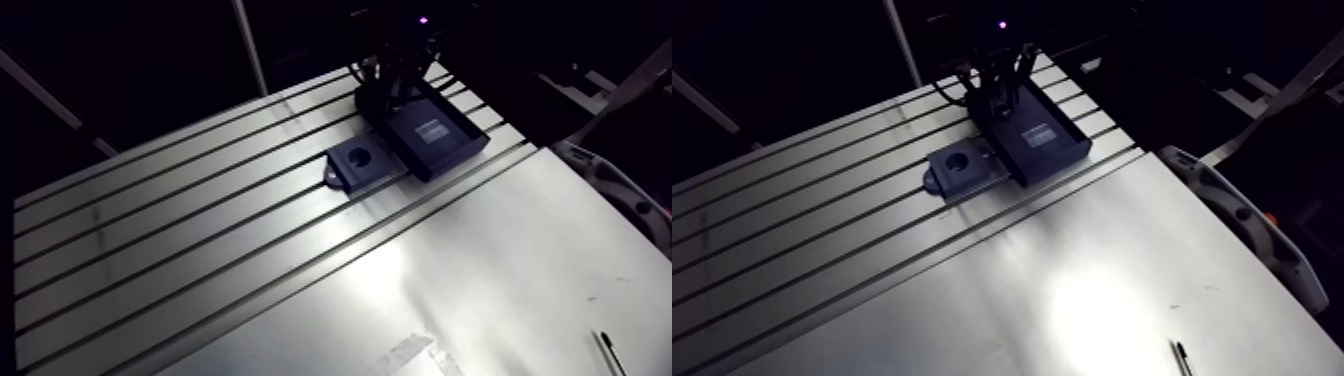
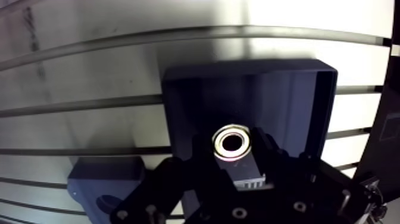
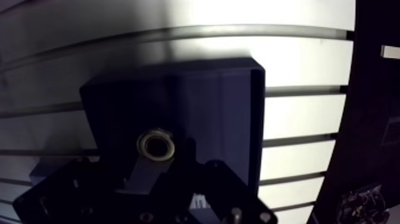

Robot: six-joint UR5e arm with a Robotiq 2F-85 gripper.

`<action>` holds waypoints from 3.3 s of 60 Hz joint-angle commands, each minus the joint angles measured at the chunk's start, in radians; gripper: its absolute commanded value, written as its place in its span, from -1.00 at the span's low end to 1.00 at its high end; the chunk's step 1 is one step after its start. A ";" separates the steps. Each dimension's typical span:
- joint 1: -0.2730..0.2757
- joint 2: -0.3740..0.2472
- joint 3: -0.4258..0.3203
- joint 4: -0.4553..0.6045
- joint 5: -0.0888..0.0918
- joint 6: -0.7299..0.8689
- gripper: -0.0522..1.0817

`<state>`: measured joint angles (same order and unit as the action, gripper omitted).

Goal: Pick up the bearing and press it into the housing until flush.

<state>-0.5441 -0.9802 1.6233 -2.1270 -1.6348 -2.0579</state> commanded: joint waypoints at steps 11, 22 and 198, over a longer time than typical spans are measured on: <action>0.001 -0.014 -0.001 0.000 -0.001 0.000 0.13; 0.005 -0.061 0.005 0.007 0.003 0.017 0.18; 0.121 -0.244 0.289 -0.073 0.010 0.043 0.44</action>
<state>-0.4224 -1.2275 1.9070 -2.1846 -1.6263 -2.0144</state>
